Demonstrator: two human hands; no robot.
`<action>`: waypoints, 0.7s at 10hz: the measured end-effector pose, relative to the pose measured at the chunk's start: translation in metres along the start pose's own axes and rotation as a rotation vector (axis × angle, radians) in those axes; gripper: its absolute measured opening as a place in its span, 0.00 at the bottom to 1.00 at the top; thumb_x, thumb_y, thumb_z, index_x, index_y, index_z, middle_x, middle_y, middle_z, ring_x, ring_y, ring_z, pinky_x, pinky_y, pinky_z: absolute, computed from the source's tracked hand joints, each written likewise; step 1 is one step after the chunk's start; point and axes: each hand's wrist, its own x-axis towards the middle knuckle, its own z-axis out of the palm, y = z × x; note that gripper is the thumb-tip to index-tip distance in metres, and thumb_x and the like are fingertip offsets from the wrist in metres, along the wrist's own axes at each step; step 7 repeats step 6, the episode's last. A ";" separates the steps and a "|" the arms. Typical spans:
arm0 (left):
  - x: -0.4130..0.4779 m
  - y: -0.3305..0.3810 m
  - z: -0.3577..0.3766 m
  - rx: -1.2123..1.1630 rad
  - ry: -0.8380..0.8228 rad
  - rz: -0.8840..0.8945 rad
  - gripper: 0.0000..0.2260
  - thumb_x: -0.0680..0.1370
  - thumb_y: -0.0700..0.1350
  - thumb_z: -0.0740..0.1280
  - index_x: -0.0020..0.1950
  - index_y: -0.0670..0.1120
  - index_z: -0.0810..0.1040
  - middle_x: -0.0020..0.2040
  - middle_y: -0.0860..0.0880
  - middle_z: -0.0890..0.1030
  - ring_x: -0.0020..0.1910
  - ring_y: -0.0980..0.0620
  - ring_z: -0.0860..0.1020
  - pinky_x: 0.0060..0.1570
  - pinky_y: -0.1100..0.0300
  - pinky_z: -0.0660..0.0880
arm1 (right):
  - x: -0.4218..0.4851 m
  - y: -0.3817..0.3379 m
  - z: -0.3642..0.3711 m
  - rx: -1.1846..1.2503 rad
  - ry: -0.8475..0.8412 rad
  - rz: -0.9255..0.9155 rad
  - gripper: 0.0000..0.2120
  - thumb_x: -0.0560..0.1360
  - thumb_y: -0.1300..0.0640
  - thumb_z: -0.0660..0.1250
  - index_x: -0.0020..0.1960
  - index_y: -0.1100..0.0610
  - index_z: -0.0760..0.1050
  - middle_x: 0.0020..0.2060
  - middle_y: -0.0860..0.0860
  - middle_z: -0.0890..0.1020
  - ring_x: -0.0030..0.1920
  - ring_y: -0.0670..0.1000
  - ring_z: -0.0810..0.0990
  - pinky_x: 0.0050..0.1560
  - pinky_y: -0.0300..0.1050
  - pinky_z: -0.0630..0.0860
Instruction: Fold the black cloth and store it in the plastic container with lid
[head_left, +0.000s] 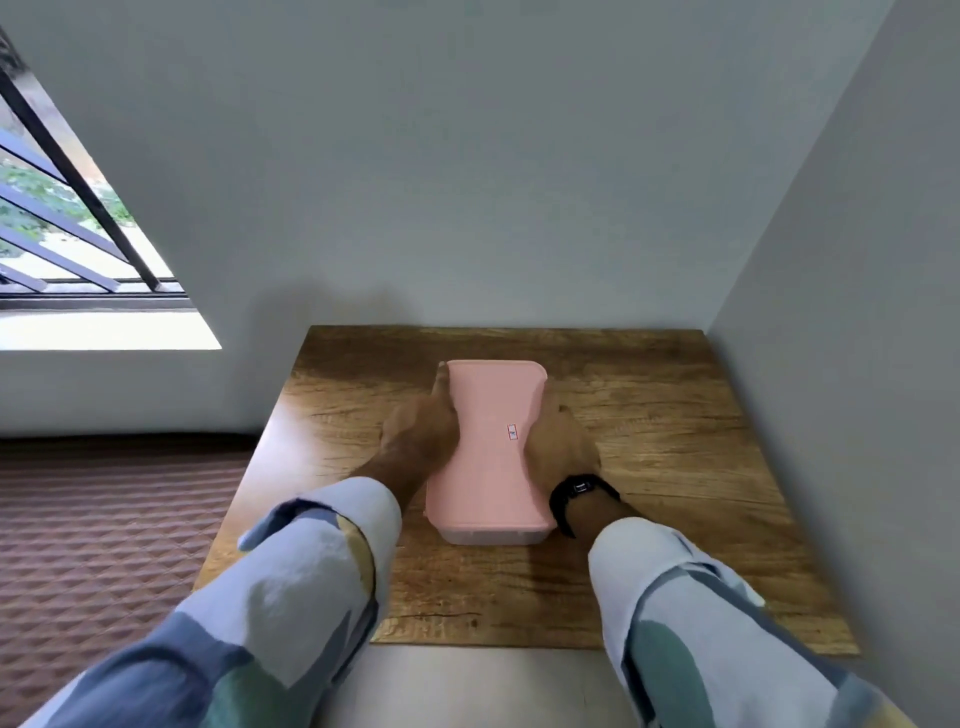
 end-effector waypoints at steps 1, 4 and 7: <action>0.002 -0.003 0.000 -0.045 0.002 -0.004 0.28 0.85 0.53 0.47 0.85 0.55 0.45 0.64 0.35 0.82 0.60 0.32 0.81 0.64 0.38 0.77 | 0.019 -0.003 0.000 -0.005 0.004 -0.025 0.31 0.82 0.54 0.51 0.83 0.47 0.46 0.56 0.61 0.82 0.55 0.64 0.81 0.53 0.56 0.75; 0.006 -0.007 0.007 -0.062 0.025 0.016 0.28 0.85 0.52 0.48 0.86 0.55 0.48 0.62 0.36 0.83 0.59 0.33 0.81 0.64 0.39 0.77 | 0.034 0.001 -0.001 0.089 -0.052 -0.034 0.29 0.82 0.50 0.52 0.82 0.45 0.50 0.61 0.61 0.81 0.59 0.64 0.80 0.61 0.58 0.77; -0.002 -0.004 -0.038 0.004 -0.013 0.064 0.31 0.85 0.55 0.54 0.86 0.51 0.48 0.71 0.36 0.78 0.68 0.34 0.78 0.68 0.45 0.74 | 0.032 -0.002 -0.041 0.119 -0.126 -0.046 0.33 0.84 0.50 0.55 0.83 0.52 0.43 0.75 0.62 0.69 0.73 0.62 0.71 0.72 0.57 0.69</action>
